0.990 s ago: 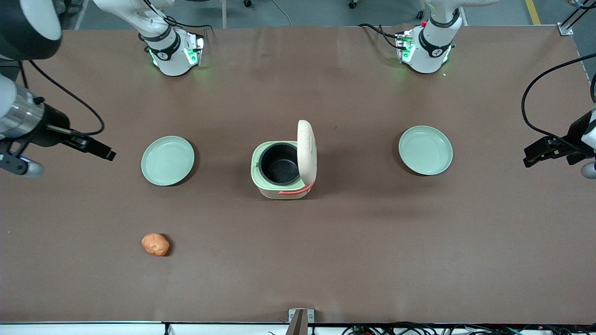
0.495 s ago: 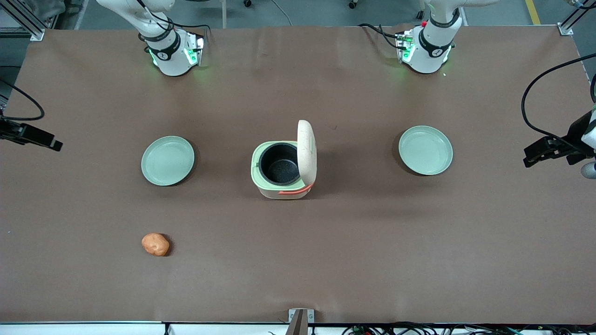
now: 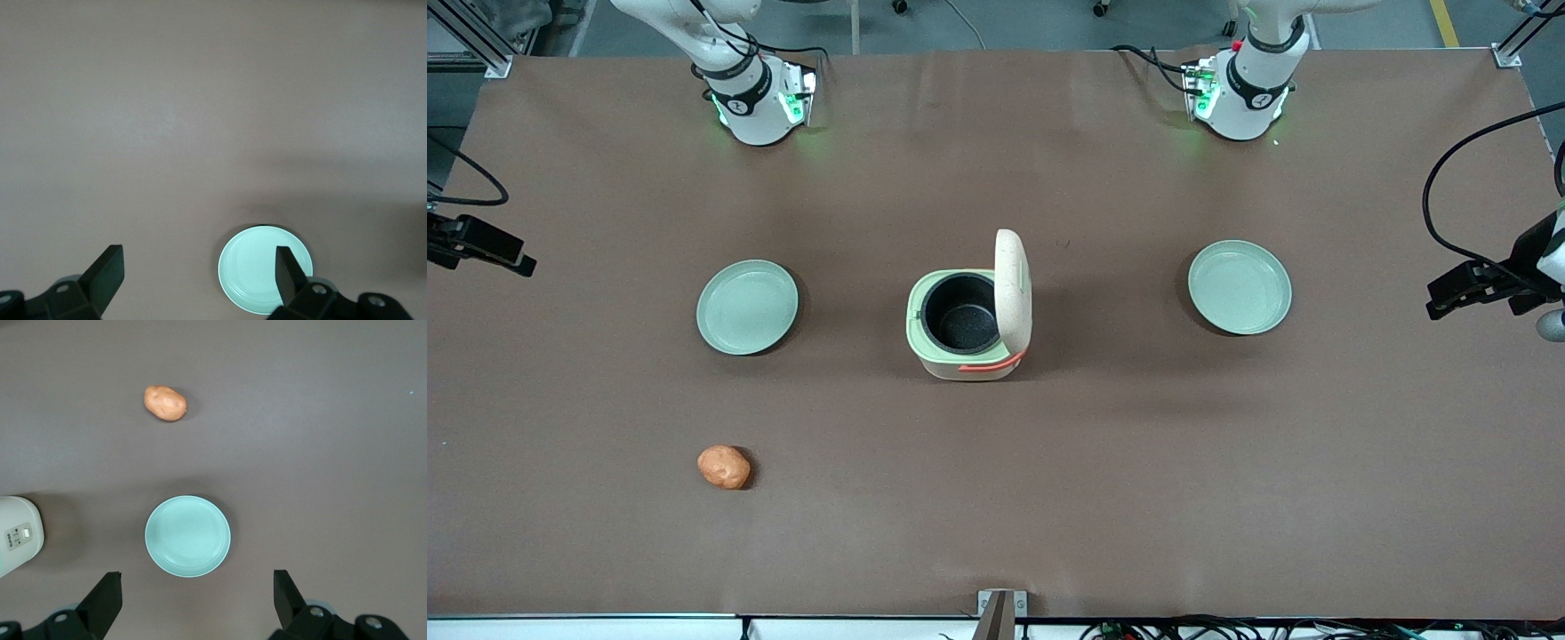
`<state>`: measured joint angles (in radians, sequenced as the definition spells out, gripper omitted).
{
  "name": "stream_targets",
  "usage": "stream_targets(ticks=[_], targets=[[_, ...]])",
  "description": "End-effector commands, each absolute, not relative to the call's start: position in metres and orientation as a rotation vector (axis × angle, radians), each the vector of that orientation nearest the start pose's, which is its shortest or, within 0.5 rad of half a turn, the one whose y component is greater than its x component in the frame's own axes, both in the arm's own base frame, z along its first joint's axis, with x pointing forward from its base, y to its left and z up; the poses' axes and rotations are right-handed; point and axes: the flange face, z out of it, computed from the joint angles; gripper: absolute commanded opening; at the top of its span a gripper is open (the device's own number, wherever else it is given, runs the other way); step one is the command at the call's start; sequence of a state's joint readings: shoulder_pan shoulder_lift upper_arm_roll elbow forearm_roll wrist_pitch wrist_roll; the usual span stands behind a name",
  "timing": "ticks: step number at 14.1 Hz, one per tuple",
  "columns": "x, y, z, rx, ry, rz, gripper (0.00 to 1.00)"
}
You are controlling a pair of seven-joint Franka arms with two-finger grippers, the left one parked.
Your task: Press rice cooker button with right arm
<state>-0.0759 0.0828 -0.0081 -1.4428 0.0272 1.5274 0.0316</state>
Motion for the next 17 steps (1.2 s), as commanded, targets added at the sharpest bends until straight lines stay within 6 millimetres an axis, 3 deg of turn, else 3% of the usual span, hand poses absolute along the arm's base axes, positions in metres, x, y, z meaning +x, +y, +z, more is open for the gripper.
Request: stream_targets(ticks=[1,3,7,14,17], targets=[[0.553,-0.043,0.658,-3.132,0.108,-0.061,1.00],[0.553,-0.055,0.652,-3.133,0.105,-0.054,1.00],[0.539,-0.056,0.647,-3.165,0.102,-0.123,1.00],[0.528,-0.053,0.644,-3.162,0.102,-0.083,1.00],[0.520,-0.052,0.633,-3.160,0.104,-0.052,1.00]])
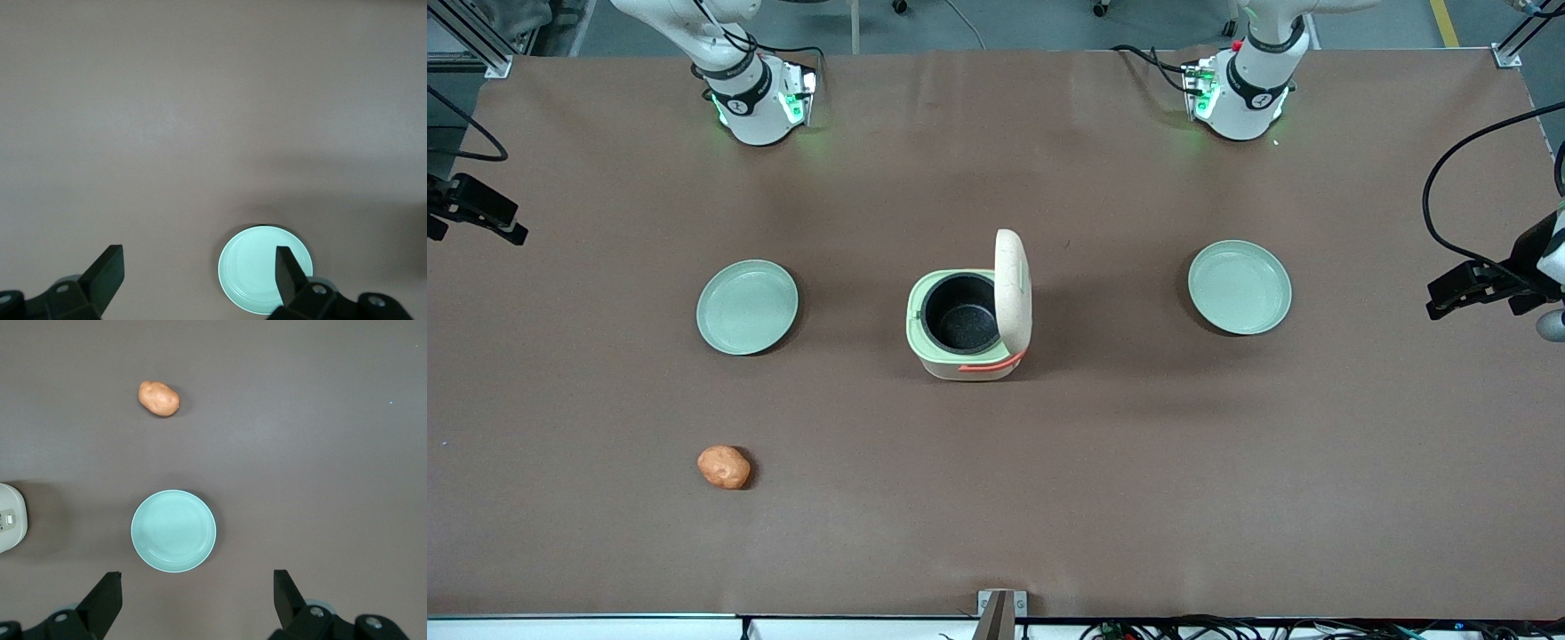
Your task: Press rice cooker button with right arm
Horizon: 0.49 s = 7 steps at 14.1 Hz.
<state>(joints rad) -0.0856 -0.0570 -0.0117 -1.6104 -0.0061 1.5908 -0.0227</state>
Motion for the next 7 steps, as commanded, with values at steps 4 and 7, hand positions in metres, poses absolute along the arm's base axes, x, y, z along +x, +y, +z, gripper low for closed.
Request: stream_targets(ticks=[4,7], targets=[[0.5159,-0.0537,0.6354,-3.159,0.109,-0.044,1.00],[0.5159,-0.0553,0.6355,-3.159,0.113,-0.047,1.00]])
